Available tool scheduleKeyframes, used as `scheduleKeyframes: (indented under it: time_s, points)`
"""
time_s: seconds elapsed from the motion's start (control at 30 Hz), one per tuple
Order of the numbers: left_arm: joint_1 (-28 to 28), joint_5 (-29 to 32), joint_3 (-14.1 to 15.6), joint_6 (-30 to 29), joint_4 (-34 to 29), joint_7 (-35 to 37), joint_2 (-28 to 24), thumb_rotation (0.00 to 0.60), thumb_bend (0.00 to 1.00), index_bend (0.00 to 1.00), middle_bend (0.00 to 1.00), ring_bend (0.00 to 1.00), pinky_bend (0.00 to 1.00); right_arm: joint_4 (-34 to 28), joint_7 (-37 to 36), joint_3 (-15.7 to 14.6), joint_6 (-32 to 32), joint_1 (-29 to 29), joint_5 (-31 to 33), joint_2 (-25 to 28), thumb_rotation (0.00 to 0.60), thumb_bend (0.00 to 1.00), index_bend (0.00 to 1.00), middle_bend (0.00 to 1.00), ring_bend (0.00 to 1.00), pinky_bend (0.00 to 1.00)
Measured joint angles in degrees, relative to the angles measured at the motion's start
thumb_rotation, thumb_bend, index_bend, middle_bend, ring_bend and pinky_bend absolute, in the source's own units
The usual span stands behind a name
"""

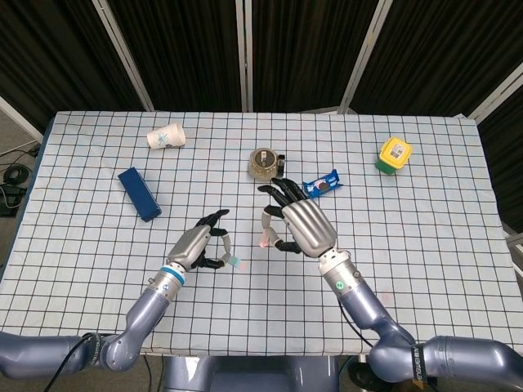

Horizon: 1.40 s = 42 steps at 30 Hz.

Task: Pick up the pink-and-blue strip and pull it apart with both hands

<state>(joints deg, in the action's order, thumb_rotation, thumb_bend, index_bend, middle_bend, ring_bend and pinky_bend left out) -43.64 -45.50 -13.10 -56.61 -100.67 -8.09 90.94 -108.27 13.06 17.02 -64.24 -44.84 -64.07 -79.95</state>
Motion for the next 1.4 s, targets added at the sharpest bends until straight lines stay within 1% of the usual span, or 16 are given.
scheduleKeyframes:
  time_s: [0.13,0.23,0.27,0.33,0.37,0.43,0.47,0.5,0.57,0.7,0.87,1.0,1.17,1.2,1.27,1.4]
  points:
    - [0.85,-0.76,0.91,0.32,1.02,0.73,-0.66,0.600,0.48,0.78,0.00,0.00,0.00,0.56,-1.54,-0.73,-0.27,1.46,-1.37,2.11,0.600,0.45,0.72,0.14,0.00,0.00]
    - [1.65,-2.36,1.92,0.12,1.81,0.86,-1.59,0.600,0.48,0.78,0.00,0.00,0.00,1.73,-2.44,-1.95,-0.49,2.78,-2.77,3.76,0.600,0.45,0.72,0.14,0.00,0.00]
    - [1.92,-3.00,2.28,-0.06,2.12,0.83,-1.90,0.600,0.47,0.76,0.00,0.00,0.00,2.28,-2.68,-2.45,-0.51,3.17,-3.14,4.09,0.600,0.45,0.72,0.14,0.00,0.00]
    - [2.69,-4.77,3.20,-0.66,3.01,0.81,-2.67,0.600,0.39,0.65,0.00,0.00,0.00,3.88,-3.54,-3.67,-0.46,4.10,-4.09,4.76,0.600,0.44,0.70,0.13,0.00,0.00]
    - [3.10,-5.59,3.60,-0.95,3.45,0.88,-3.05,0.600,0.29,0.51,0.00,0.00,0.00,4.72,-4.03,-4.20,-0.38,4.48,-4.45,4.97,0.600,0.42,0.63,0.12,0.00,0.00]
    - [4.05,-7.53,4.36,-1.45,4.22,1.46,-4.00,0.600,0.10,0.16,0.00,0.00,0.00,6.91,-5.37,-5.40,-0.08,5.27,-5.39,5.24,0.600,0.27,0.38,0.07,0.00,0.00]
    - [4.45,-8.41,4.62,-1.64,4.46,1.91,-4.42,0.600,0.05,0.08,0.00,0.00,0.00,7.93,-5.92,-5.93,0.09,5.58,-5.85,5.31,0.600,0.14,0.21,0.04,0.00,0.00]
    - [5.00,-9.61,4.92,-1.91,4.72,2.70,-4.97,0.600,0.02,0.02,0.00,0.00,0.00,9.29,-6.51,-6.77,0.44,5.96,-6.52,5.42,0.600,0.05,0.08,0.01,0.00,0.00]
    - [5.85,-11.54,5.30,-2.37,5.05,4.11,-5.87,0.600,0.00,0.00,0.00,0.00,0.00,11.08,-6.90,-8.21,1.49,6.42,-7.18,5.81,0.600,0.00,0.00,0.00,0.00,0.00]
    - [8.13,-16.28,5.88,-4.65,5.85,7.64,-8.45,0.600,0.00,0.00,0.00,0.00,0.00,12.75,-6.46,-10.71,3.72,7.51,-8.26,7.94,0.600,0.00,0.00,0.00,0.00,0.00]
    - [11.18,-21.52,6.12,-8.61,6.48,11.66,-12.84,0.600,0.00,0.00,0.00,0.00,0.00,12.65,-7.46,-12.04,0.53,10.07,-11.90,10.38,0.600,0.00,0.00,0.00,0.00,0.00]
    - [14.21,-24.75,6.32,-12.86,6.64,13.62,-17.03,0.600,0.00,0.00,0.00,0.00,0.00,12.30,-9.04,-13.32,-4.31,13.19,-16.11,13.34,0.600,0.00,0.00,0.00,0.00,0.00]
    - [18.59,-26.89,7.07,-17.90,5.88,15.40,-22.31,0.600,0.00,0.00,0.00,0.00,0.00,12.65,-10.82,-15.13,-11.09,17.99,-20.17,16.72,0.600,0.00,0.00,0.00,0.00,0.00]
    - [19.96,-27.41,7.38,-19.23,5.51,15.94,-23.78,0.600,0.00,0.00,0.00,0.00,0.00,12.91,-11.63,-15.56,-13.47,19.67,-21.03,17.44,0.600,0.00,0.00,0.00,0.00,0.00]
    - [22.03,-28.23,7.97,-21.21,4.95,16.70,-25.86,0.600,0.00,0.00,0.00,0.00,0.00,13.21,-12.41,-15.97,-15.90,21.44,-21.76,18.03,0.600,0.00,0.00,0.00,0.00,0.00]
    - [26.72,-30.14,10.06,-25.56,3.70,17.61,-29.89,0.600,0.00,0.00,0.00,0.00,0.00,13.93,-14.30,-16.95,-22.37,26.63,-22.96,19.15,0.600,0.00,0.00,0.00,0.00,0.00]
